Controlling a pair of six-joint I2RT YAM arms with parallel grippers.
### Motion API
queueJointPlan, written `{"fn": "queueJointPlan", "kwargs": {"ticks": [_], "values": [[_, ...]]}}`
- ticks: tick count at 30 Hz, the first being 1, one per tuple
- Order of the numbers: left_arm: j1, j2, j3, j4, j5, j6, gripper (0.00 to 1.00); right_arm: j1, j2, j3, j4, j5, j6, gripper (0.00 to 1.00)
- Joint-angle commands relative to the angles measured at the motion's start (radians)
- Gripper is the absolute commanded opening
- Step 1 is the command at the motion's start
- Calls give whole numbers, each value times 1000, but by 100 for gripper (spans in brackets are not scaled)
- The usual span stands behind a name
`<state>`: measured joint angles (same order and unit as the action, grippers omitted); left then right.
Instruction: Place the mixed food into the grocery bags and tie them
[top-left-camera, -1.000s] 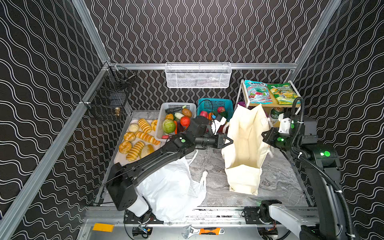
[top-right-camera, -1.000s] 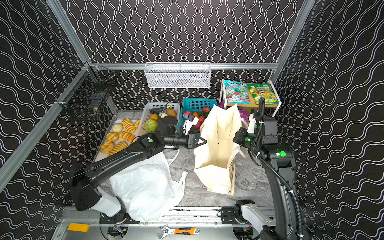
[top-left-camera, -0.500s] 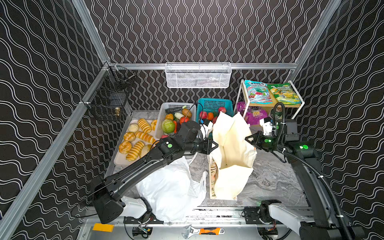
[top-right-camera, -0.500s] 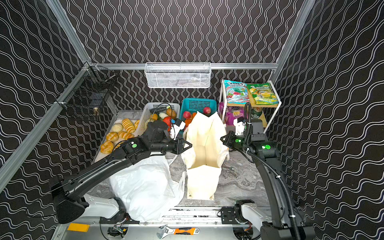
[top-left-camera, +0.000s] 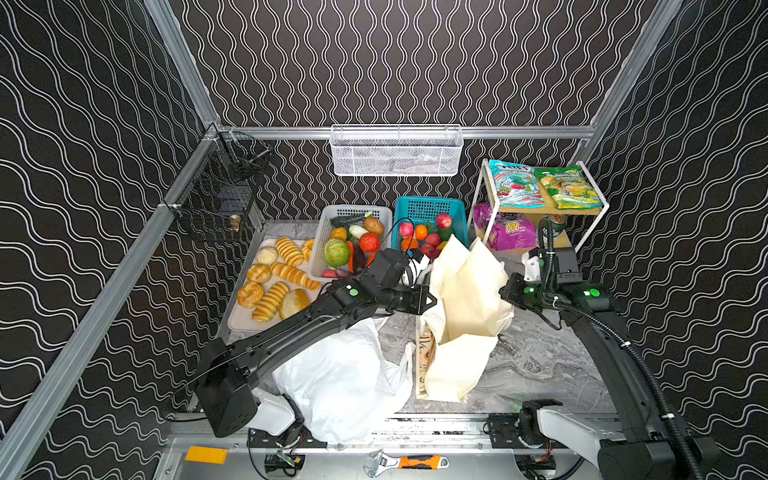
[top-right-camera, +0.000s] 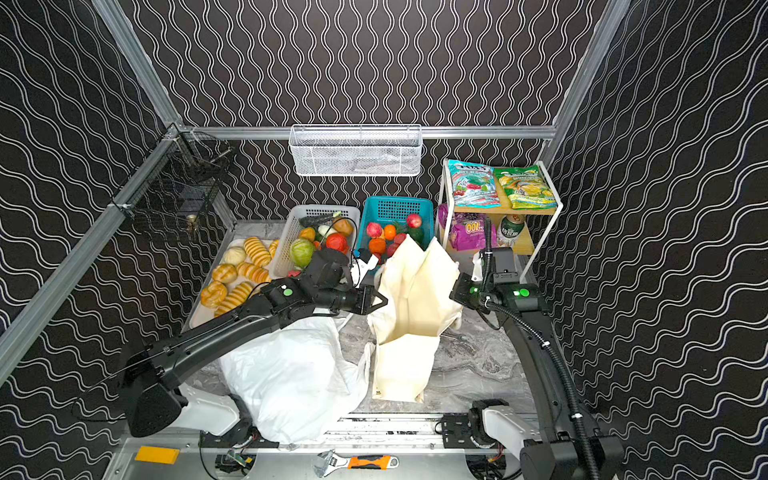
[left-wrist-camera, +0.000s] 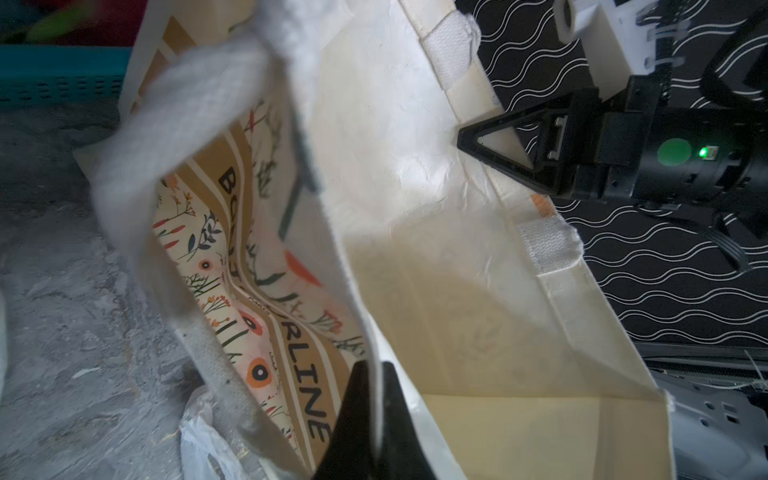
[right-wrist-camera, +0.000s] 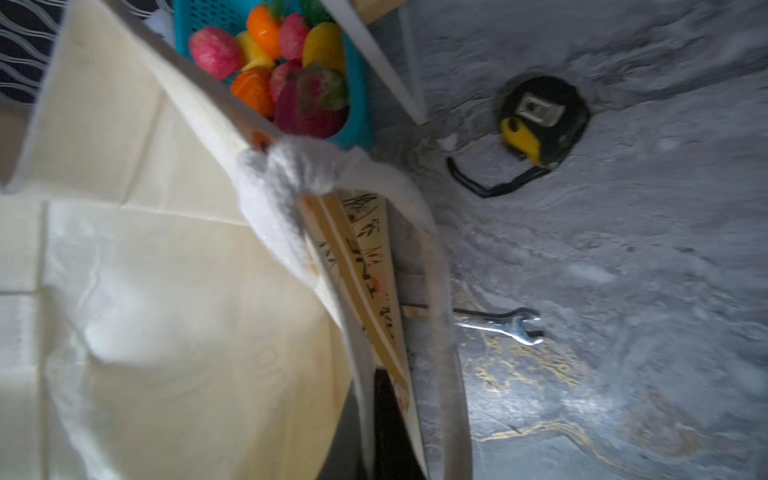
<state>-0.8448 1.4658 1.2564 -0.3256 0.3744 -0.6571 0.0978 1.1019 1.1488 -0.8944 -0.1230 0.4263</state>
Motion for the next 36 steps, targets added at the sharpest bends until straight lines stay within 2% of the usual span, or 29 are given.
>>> {"fn": "queueJointPlan", "kwargs": {"ticks": [1, 9, 11, 14, 18, 21, 25, 34, 35, 36], "values": [[-4, 33, -10, 139, 95, -63, 0, -9, -3, 6, -72, 221, 4, 0], [-26, 67, 8, 222, 148, -99, 0, -44, -24, 45, -104, 312, -8, 0], [-27, 54, 6, 232, 135, -104, 0, -47, -37, 78, -97, 300, -20, 0], [-27, -8, 13, 161, 36, -58, 0, -47, -62, 111, -33, 97, -70, 0], [-25, -105, 24, 37, -105, 10, 0, -46, -70, 112, 49, -213, -61, 0], [-24, -161, 23, -37, -170, 38, 0, -36, -51, 93, 74, -334, -47, 0], [-18, -188, -6, -102, -201, 39, 0, 16, -23, 69, 100, -316, -46, 0], [11, -146, -100, -73, -193, 2, 0, 52, 89, 36, 82, -187, -34, 0], [13, -140, -96, -75, -192, 2, 5, 54, 93, 40, 84, -196, -40, 1], [16, -138, -93, -78, -193, 2, 17, 54, 92, 41, 90, -217, -46, 9]]}}
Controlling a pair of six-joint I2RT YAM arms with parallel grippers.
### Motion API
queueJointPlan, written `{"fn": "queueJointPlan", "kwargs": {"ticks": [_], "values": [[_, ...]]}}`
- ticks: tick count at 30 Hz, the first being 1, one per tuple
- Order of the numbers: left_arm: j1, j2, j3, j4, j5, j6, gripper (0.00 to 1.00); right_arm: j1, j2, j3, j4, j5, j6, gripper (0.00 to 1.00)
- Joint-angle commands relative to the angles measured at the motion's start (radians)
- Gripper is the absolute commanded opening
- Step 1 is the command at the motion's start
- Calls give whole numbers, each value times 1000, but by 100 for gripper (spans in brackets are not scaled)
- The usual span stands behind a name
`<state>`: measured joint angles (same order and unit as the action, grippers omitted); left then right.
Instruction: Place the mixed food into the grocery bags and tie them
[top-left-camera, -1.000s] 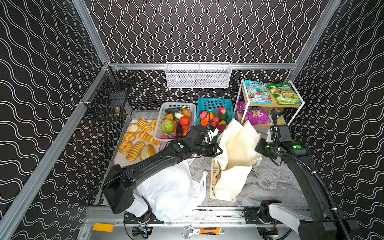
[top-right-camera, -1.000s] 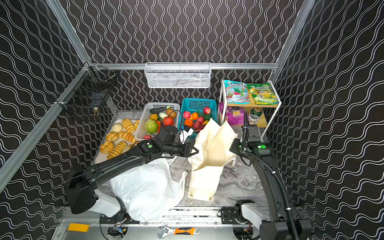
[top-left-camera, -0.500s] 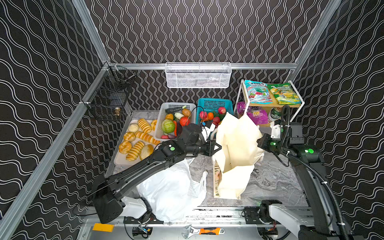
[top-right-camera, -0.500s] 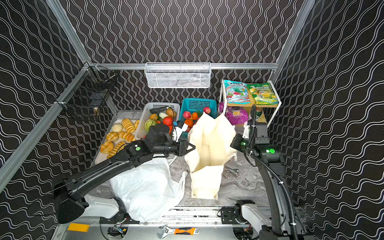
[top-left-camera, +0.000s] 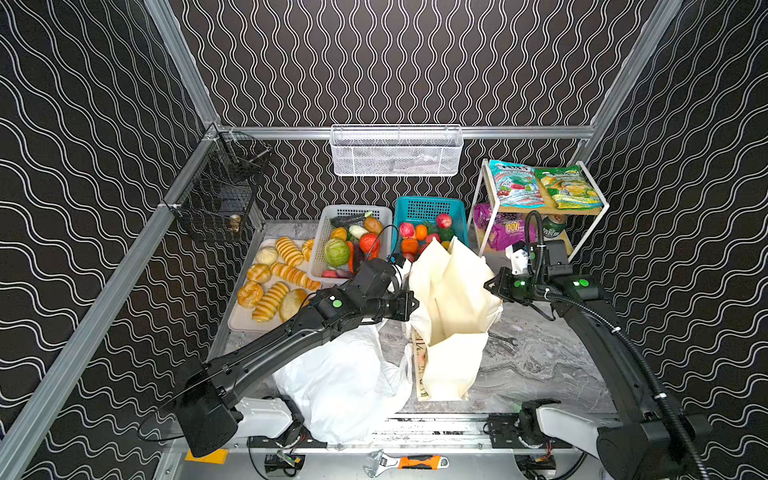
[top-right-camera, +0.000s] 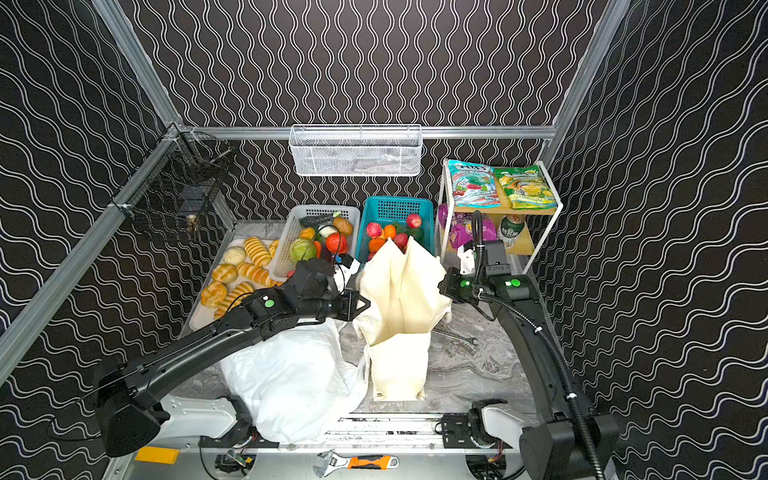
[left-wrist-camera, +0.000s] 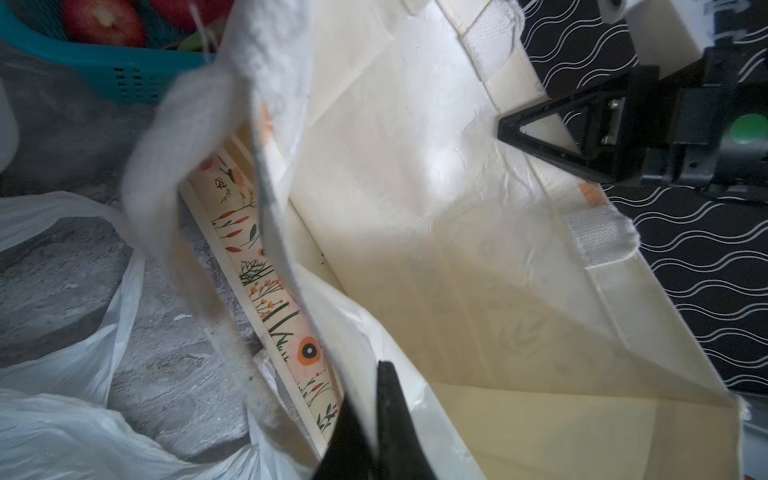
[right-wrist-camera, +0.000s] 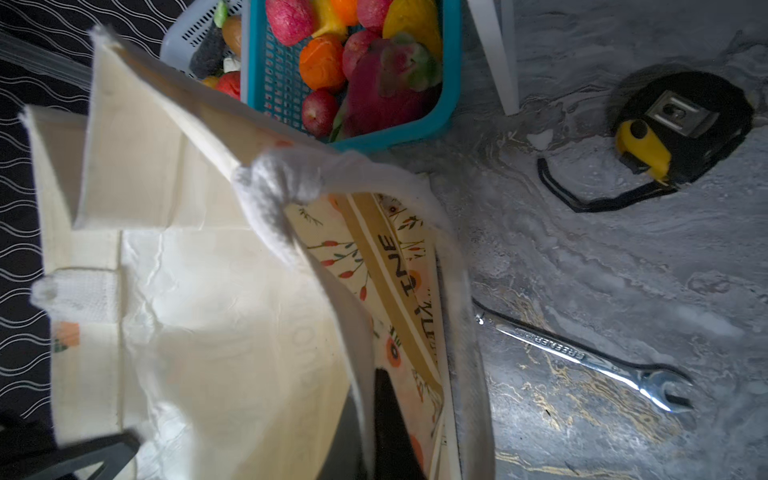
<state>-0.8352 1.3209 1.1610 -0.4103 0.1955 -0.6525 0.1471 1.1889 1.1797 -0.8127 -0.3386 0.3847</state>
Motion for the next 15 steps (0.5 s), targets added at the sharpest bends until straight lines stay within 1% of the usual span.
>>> {"fn": "queueJointPlan", "kwargs": {"ticks": [1, 2, 4, 6, 7, 9, 10, 12, 14, 15], "values": [[10, 9, 10, 2, -14, 1, 31, 5, 5, 14, 16, -32, -11, 22], [12, 8, 19, -1, -14, 7, 40, 5, 4, 23, 19, -62, -18, 33], [18, 12, 40, -11, -16, 22, 52, 5, -3, 41, 20, -92, -24, 48], [23, 12, 61, -11, -14, 34, 55, 5, -17, 65, 26, -111, -27, 57], [29, 14, 69, -5, -7, 39, 55, 5, -23, 89, 22, -94, -25, 62], [41, 21, 80, 10, 17, 51, 53, 3, -37, 137, 11, -46, -23, 68], [47, 27, 87, 8, 21, 51, 53, 3, -46, 166, -1, 4, -19, 72], [54, 37, 95, 0, 22, 53, 53, 1, -71, 216, -12, 121, -17, 77], [59, 40, 100, -12, 23, 54, 54, 0, -109, 243, -17, 319, -5, 91], [61, 40, 99, -13, 19, 56, 54, -6, -127, 240, -9, 404, -7, 95]]}}
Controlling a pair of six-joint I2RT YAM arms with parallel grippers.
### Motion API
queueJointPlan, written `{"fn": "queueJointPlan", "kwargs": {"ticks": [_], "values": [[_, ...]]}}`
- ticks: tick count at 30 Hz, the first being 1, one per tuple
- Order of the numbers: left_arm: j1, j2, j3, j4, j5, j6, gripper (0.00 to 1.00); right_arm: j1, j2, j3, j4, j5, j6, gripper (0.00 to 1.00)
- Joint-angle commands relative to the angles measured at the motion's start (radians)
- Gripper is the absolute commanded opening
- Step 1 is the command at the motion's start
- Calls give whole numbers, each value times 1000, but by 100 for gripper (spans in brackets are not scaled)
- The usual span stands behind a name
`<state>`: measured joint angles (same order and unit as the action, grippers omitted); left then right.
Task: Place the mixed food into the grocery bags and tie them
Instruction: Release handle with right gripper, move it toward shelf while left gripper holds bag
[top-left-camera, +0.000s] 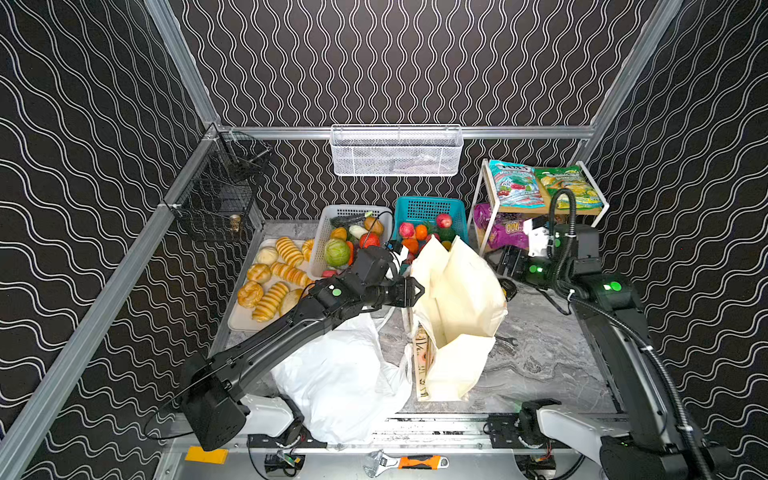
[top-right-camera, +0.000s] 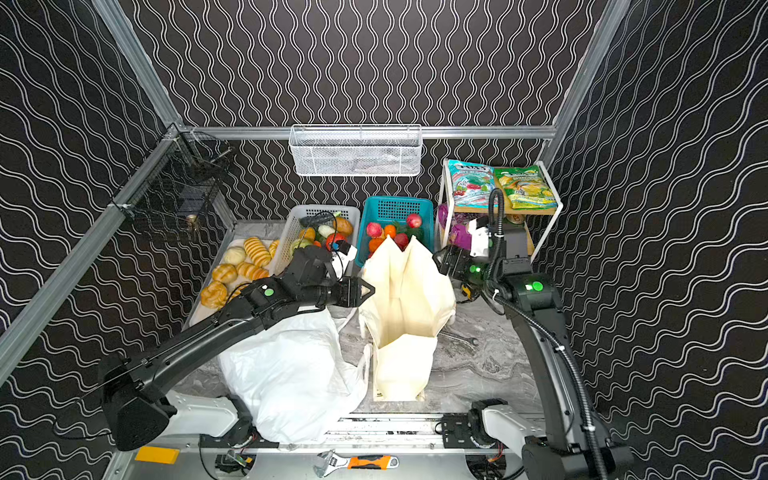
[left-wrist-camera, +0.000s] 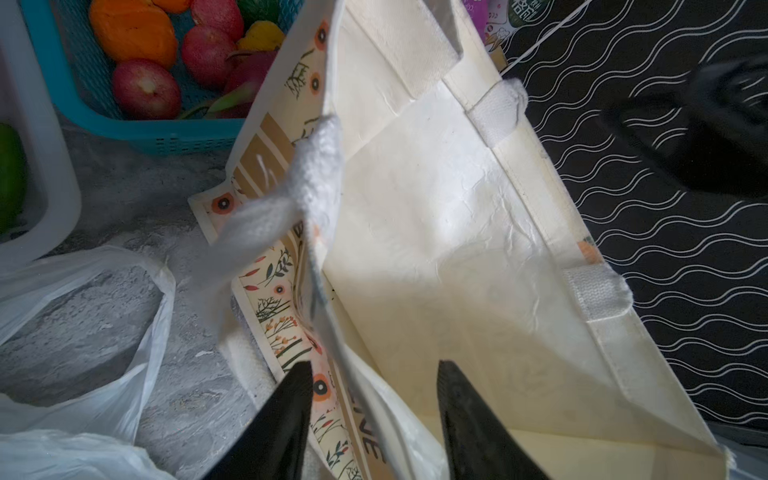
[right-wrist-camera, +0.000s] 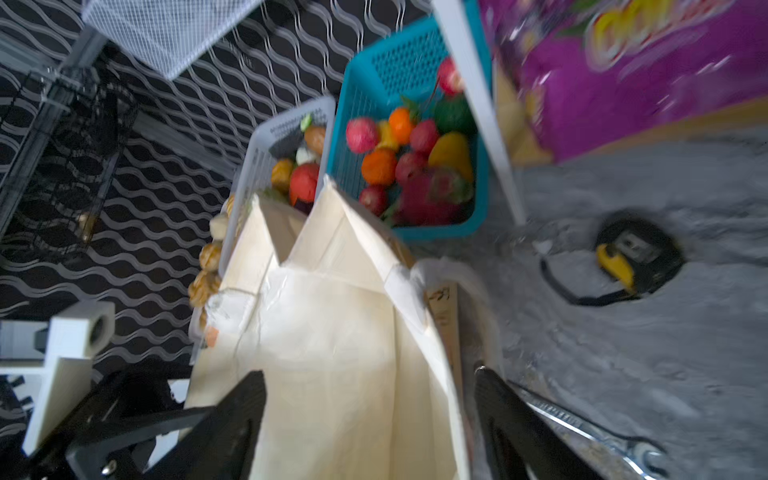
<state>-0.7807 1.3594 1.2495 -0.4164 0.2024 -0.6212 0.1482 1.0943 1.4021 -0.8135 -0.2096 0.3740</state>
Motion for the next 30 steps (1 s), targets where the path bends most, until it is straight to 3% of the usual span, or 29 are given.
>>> {"fn": "queueJointPlan", "kwargs": {"ticks": [1, 3, 7, 10, 14, 19, 23, 30], "values": [[9, -1, 7, -6, 11, 25, 54, -23, -52, 9, 7, 370, 2, 98], [14, -8, 2, -3, 12, 25, 55, -79, -77, -31, 56, 480, -7, 99], [18, -17, 2, -5, 18, 39, 61, -199, -110, -199, 273, 503, -59, 95], [17, -34, -2, -13, 17, 61, 72, -246, -135, -389, 562, 496, -121, 95], [19, -92, -32, 1, 1, 100, 84, -319, -92, -603, 917, 445, -194, 92], [22, -147, -27, -13, -11, 165, 87, -372, 49, -747, 1348, 284, -307, 89], [24, -185, -22, -11, -32, 214, 87, -386, 161, -790, 1621, 236, -403, 87], [25, -227, -10, -10, -110, 288, 88, -442, 335, -741, 1765, 173, -446, 83]]}}
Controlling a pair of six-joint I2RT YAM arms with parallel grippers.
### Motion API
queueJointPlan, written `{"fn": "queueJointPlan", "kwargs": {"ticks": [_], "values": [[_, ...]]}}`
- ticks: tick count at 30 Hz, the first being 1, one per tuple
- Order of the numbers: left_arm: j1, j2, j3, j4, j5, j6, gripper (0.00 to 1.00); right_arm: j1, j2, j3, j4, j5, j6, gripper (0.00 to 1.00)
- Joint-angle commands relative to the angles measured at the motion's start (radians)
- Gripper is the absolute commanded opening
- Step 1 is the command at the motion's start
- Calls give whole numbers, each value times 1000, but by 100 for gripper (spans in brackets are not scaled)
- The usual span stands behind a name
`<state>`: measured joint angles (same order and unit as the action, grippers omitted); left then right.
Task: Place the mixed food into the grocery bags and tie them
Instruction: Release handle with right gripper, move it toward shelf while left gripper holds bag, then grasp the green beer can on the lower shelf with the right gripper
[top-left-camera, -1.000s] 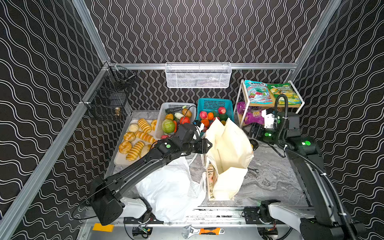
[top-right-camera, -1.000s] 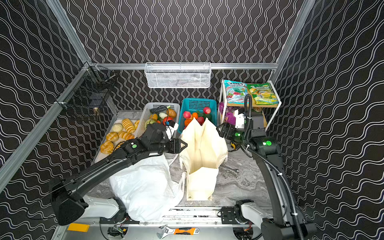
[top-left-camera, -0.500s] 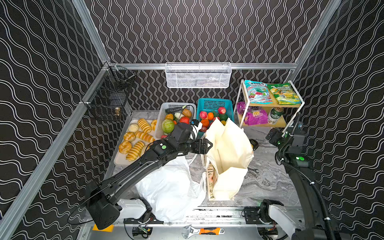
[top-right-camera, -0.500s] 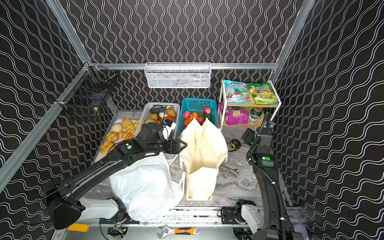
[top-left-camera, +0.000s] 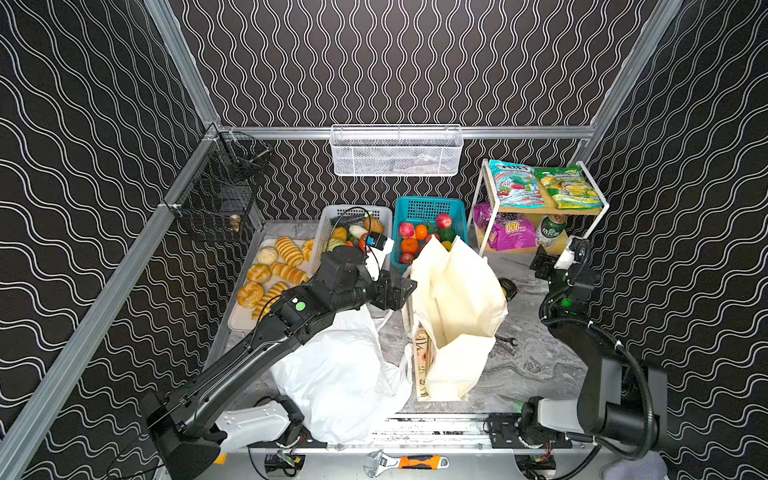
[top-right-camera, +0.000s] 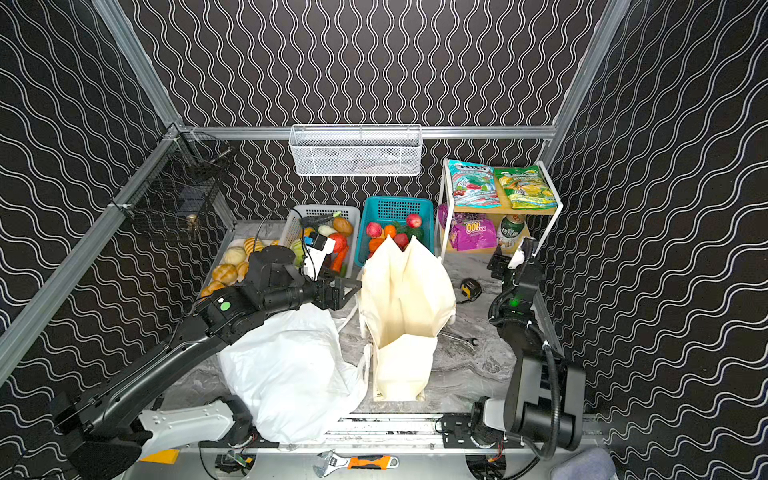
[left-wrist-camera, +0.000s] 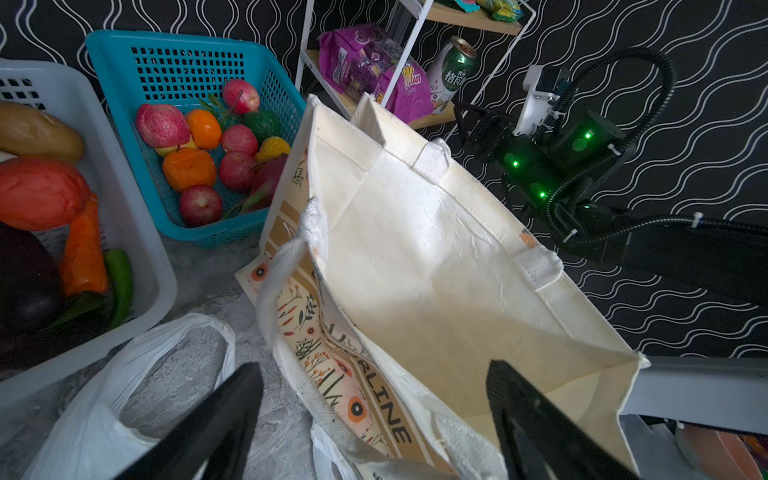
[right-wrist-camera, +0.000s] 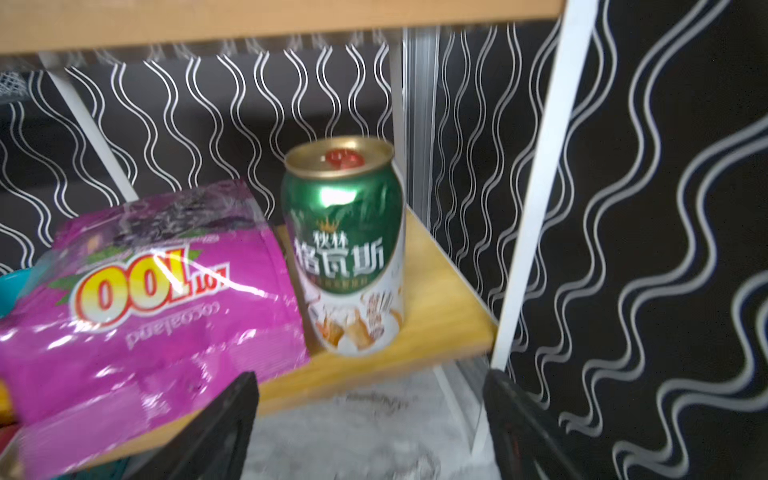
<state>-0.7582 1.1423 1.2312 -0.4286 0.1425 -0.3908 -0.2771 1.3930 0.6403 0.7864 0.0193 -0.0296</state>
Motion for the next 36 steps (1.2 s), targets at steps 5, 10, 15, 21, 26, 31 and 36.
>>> {"fn": "queueJointPlan", "kwargs": {"ticks": [5, 10, 15, 21, 26, 31, 36], "values": [[5, -29, -1, 26, -96, 94, 89, -34, 116, 40, 245, -112, -93, 82], [8, -20, 1, 44, -110, 113, 89, -46, 185, 77, 281, -180, -105, 82], [10, 6, 24, 35, -107, 121, 89, -48, 254, 130, 296, -179, -108, 86], [11, 9, 23, 44, -119, 116, 89, -50, 320, 156, 352, -204, -105, 88], [13, 19, 34, 34, -122, 118, 89, -59, 366, 182, 379, -253, -78, 87], [13, 24, 35, 37, -129, 112, 89, -63, 416, 205, 431, -300, -69, 88], [13, 34, 45, 31, -132, 107, 89, -65, 464, 220, 482, -312, -48, 88]]}}
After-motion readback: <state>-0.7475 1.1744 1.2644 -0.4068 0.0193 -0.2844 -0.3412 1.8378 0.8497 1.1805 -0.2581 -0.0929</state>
